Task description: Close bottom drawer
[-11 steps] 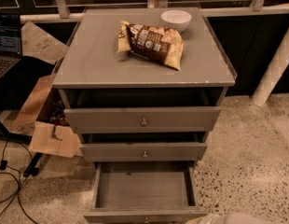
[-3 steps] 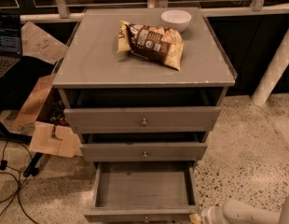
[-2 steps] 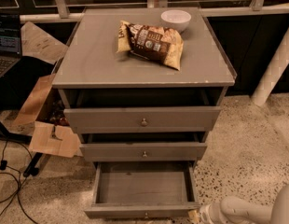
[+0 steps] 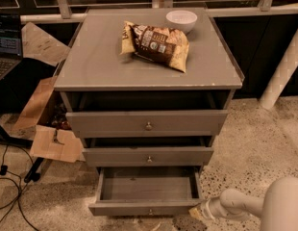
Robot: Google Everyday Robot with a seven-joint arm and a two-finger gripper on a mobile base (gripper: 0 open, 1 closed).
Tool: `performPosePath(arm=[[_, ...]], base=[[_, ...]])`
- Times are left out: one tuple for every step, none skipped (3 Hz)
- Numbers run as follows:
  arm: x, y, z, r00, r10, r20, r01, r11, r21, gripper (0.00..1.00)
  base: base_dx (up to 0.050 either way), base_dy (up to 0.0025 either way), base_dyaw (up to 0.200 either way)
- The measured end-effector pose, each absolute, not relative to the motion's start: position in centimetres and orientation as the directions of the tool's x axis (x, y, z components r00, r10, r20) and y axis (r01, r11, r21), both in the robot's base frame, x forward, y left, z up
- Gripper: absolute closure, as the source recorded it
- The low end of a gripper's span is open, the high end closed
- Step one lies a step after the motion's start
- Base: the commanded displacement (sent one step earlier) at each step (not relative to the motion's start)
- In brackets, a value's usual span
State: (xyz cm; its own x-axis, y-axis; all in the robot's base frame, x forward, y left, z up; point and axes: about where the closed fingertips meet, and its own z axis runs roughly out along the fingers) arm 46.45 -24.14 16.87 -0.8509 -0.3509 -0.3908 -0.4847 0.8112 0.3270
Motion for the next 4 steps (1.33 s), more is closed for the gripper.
performPosePath(arm=[[49.1, -23.3, 18.0, -0.772, -0.489, -0.406, -0.619, 0.721, 0.310, 1.00], [52.7, -23.7, 19.9, -0.727, -0.536, -0.429, -0.668, 0.697, 0.260, 1.00], [52.7, -23.7, 19.9, -0.727, -0.536, -0.429, -0.668, 0.697, 0.260, 1.00], [52.4, -23.7, 19.4, -0.737, -0.527, -0.422, -0.657, 0.704, 0.269, 1.00]], base=[[0.000, 0.00000, 0.000], [0.000, 0.00000, 0.000], [0.000, 0.00000, 0.000], [0.000, 0.00000, 0.000]])
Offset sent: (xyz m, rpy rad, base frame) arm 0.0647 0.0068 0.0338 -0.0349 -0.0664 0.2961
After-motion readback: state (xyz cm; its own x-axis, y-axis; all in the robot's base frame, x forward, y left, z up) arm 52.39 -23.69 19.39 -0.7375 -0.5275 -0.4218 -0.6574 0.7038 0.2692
